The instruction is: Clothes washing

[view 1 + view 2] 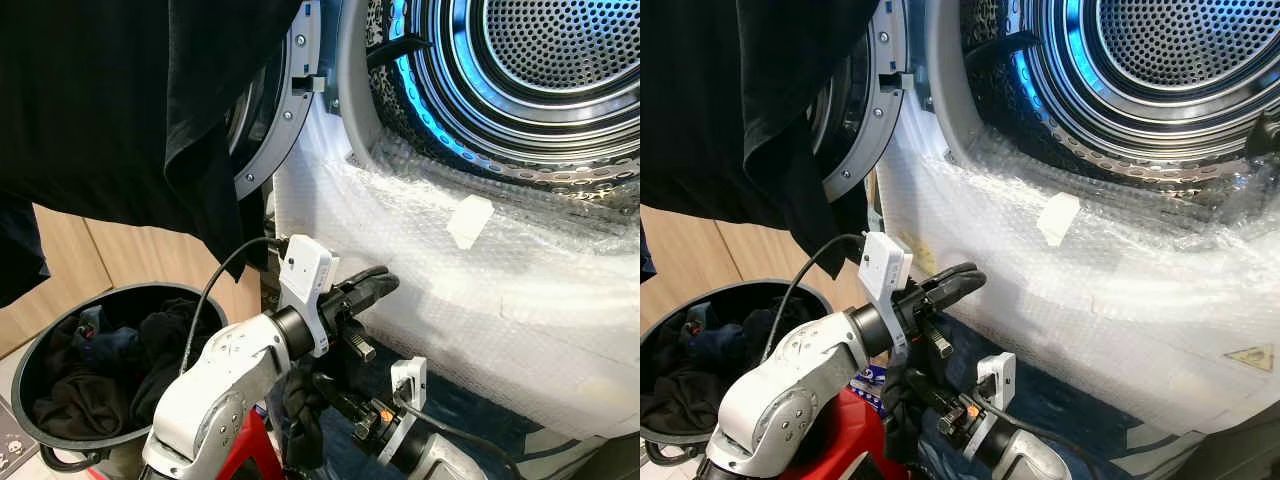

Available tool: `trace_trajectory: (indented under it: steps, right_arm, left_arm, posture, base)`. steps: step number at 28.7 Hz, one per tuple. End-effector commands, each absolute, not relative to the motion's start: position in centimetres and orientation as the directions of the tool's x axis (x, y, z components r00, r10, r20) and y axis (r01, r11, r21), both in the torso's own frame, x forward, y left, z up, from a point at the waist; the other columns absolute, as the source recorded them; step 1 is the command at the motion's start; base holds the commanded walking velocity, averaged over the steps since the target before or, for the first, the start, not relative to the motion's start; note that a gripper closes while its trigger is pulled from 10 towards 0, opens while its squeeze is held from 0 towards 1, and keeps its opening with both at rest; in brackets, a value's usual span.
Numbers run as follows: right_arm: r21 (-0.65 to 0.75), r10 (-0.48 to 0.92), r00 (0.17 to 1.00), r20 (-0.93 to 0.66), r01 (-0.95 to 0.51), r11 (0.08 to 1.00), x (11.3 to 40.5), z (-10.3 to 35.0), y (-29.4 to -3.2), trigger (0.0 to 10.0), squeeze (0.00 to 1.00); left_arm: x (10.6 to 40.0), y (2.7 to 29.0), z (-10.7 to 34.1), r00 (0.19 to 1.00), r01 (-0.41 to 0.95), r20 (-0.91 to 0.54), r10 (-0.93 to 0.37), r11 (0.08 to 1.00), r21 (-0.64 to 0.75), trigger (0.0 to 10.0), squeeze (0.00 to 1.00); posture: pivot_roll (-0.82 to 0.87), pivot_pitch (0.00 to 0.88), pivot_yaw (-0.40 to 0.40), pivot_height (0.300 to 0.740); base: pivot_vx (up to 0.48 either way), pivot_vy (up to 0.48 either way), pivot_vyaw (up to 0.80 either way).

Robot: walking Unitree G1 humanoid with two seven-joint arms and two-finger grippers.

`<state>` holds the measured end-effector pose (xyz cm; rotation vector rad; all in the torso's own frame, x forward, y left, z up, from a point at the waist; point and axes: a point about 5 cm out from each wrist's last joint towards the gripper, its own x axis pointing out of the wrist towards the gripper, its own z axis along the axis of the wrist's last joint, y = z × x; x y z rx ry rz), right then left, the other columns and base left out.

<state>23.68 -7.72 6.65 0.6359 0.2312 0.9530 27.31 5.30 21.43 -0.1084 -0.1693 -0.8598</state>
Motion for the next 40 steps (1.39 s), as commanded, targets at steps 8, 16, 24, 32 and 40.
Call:
trace_trajectory:
  steps: [8, 16, 24, 32, 40]
  right_arm:
    - [0.602, 0.801, 0.596, 0.06, -0.661, 0.448, 23.5, 5.9, -7.8, 0.0, 0.0]
    - [0.611, 0.76, 0.649, 0.022, -0.611, 0.504, 23.4, 5.0, -8.8, 0.0, 0.0]
    - [0.605, 0.708, 0.706, -0.035, -0.548, 0.577, 23.8, 3.9, -9.4, 0.0, 0.0]
    - [0.594, 0.706, 0.708, -0.021, -0.559, 0.578, 23.6, 4.2, -9.8, 0.0, 0.0]
    - [0.537, 0.818, 0.565, 0.105, -0.725, 0.431, 22.7, 7.9, -9.9, 0.0, 0.0]
  left_arm:
    - [28.5, 6.9, 20.5, 0.762, 0.63, 0.156, -0.628, 0.775, 0.043, 10.0, 1.0]
    - [27.1, 8.8, 21.8, 0.79, 0.582, 0.186, -0.584, 0.81, 0.073, 10.0, 1.0]
    - [26.8, 12.6, 21.9, 0.899, 0.395, 0.182, -0.399, 0.917, 0.063, 10.0, 1.0]
    - [26.9, 20.2, 17.1, 0.988, -0.125, 0.093, 0.119, 0.99, 0.059, 10.0, 1.0]
    - [25.3, 23.7, 13.2, 0.934, -0.357, 0.015, 0.357, 0.932, 0.058, 10.0, 0.0]
  posture:
    - [0.04, 0.0, -0.033, 0.74]
    - [0.05, 0.0, -0.027, 0.74]
    - [0.07, 0.0, -0.028, 0.74]
    - [0.07, 0.0, -0.021, 0.74]
    - [0.06, 0.0, -0.022, 0.74]
  base:
    - [0.0, 0.0, 0.0]
    - [0.0, 0.0, 0.0]
    - [0.0, 0.0, 0.0]
    - [0.0, 0.0, 0.0]
    - [0.0, 0.0, 0.0]
